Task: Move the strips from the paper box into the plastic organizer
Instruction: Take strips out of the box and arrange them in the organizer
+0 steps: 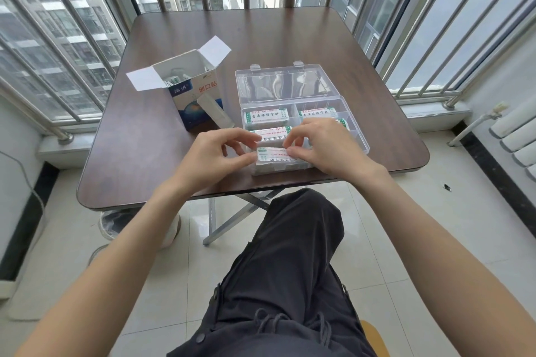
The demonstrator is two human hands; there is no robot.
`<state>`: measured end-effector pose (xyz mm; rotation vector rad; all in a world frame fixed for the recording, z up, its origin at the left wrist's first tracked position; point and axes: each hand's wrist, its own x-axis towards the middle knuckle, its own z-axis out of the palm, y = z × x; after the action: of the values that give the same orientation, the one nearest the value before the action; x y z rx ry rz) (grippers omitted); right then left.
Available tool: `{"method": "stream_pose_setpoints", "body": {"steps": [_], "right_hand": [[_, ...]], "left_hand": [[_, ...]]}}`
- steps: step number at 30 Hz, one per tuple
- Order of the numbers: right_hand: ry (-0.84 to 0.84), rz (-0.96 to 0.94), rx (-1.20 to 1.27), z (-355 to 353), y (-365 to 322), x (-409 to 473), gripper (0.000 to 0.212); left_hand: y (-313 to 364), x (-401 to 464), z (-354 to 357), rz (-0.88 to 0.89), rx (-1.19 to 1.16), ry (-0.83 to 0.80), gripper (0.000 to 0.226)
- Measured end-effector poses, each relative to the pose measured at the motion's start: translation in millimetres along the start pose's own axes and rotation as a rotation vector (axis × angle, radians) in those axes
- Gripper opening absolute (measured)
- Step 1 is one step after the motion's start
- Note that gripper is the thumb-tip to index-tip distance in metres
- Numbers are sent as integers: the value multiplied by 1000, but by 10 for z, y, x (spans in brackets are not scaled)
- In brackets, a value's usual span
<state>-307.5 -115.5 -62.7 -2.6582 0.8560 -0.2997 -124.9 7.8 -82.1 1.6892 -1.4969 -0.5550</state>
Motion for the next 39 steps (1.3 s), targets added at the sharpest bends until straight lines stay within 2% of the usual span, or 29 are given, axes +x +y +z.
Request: {"method": "stream_pose_setpoints", "body": {"steps": [6,9,11,13,16,20,24,27,32,39], "right_hand": [[15,28,3,-8,-30,-10,12],[13,8,12,12,-87,3,12],[5,-4,13,24,-111,11,12],[22,14,20,2,-89,7,13],[92,59,-20,-107,28,-37,14],[55,42,-131,-221,63,-91,14],[-44,22,-271,-214,-22,-59,22],[-53,13,-354,-157,-72,-25,26],[-3,73,-297,-110,-89,-3,23],[-24,107,-223,-174,-81,-40,21]], "left_hand": [[64,73,64,13,68,8,32],[104,109,62,33,90,74,19],[124,128,81,93,257,58,11],[133,136,103,158,406,30,17],[146,156,97,205,472,48,19],[164,153,108,262,499,46,17],[177,141,111,234,511,24,18],[184,130,98,232,520,27,20],[156,125,112,226,511,16,21],[156,114,117,239,530,23,20]]}}
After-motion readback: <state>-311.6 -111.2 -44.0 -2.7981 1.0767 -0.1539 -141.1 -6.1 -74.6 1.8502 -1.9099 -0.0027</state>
